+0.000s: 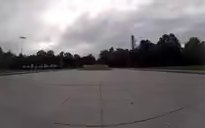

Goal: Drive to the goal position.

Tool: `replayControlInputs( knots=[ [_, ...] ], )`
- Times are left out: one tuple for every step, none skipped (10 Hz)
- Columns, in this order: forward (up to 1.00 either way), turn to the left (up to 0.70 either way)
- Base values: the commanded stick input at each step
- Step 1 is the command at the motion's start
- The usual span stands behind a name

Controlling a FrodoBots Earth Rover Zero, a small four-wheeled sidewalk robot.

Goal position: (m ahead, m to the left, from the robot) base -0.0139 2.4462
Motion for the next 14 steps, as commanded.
replayControlInputs(
  knots=[
    [0.7, 0.0],
    [0.7, 0.0],
    [0.7, 0.0],
    [0.7, 0.0],
    [0.7, 0.0],
    [0.7, 0.0],
    [0.7, 0.0],
    [0.7, 0.0],
    [0.7, 0.0],
    [0.7, 0.0],
    [0.7, 0.0],
    [0.7, 0.0],
    [0.7, 0.0],
    [0.7, 0.0]
  ],
)
